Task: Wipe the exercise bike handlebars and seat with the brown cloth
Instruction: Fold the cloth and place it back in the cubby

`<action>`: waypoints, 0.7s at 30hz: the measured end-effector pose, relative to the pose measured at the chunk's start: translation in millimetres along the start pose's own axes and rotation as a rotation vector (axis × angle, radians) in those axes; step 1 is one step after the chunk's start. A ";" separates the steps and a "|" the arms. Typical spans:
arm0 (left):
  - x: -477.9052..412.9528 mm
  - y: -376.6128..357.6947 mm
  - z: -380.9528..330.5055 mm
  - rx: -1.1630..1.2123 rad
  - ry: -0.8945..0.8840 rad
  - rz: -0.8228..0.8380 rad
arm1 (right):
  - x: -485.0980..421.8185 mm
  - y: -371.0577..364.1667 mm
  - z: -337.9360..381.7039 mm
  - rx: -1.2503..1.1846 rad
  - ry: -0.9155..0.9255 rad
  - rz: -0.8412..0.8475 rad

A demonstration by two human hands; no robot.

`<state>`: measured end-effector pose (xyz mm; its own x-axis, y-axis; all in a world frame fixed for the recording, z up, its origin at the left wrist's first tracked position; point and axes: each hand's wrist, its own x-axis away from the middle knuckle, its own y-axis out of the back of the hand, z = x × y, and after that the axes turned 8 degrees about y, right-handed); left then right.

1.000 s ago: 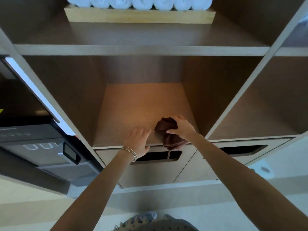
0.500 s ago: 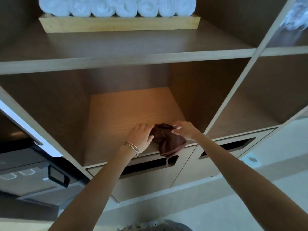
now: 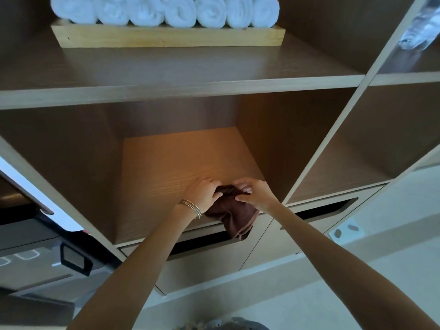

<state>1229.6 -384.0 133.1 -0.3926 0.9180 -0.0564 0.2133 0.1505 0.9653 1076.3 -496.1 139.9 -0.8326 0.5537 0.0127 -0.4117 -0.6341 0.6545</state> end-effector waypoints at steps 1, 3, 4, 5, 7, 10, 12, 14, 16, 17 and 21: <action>1.2 2.3 0.1 0.020 0.013 -0.019 | -0.1 -0.7 0.0 0.001 -0.001 0.010; 3.4 7.6 1.8 0.052 0.030 -0.059 | -1.7 -0.9 -0.3 0.025 -0.009 0.052; 4.2 10.9 3.3 0.058 0.033 -0.070 | -2.9 -0.2 -0.5 0.049 -0.009 0.082; 4.9 14.4 5.1 0.063 0.037 -0.071 | -4.1 0.8 -0.7 0.074 -0.006 0.117; 6.1 21.9 10.0 0.093 0.060 -0.050 | -6.0 3.1 -0.3 0.098 0.002 0.198; 8.1 32.4 18.7 0.166 0.103 -0.027 | -9.4 4.7 3.8 0.086 0.027 0.272; 10.1 37.9 24.8 0.209 0.126 -0.009 | -13.6 6.3 9.0 0.132 0.077 0.282; 12.4 41.6 31.5 0.252 0.161 0.020 | -19.5 10.2 15.6 0.192 0.134 0.283; 14.9 43.7 38.0 0.320 0.203 0.041 | -26.1 15.8 22.6 0.221 0.155 0.293; 16.0 44.7 40.7 0.356 0.224 0.047 | -29.9 18.6 25.8 0.234 0.167 0.296; 13.9 48.7 47.0 0.445 0.293 0.054 | -42.4 23.6 35.6 0.224 0.200 0.305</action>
<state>1276.6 -346.6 167.4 -0.5902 0.7975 0.1247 0.5735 0.3055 0.7601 1115.0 -515.3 181.7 -0.9684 0.2290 0.0989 -0.0628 -0.6075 0.7918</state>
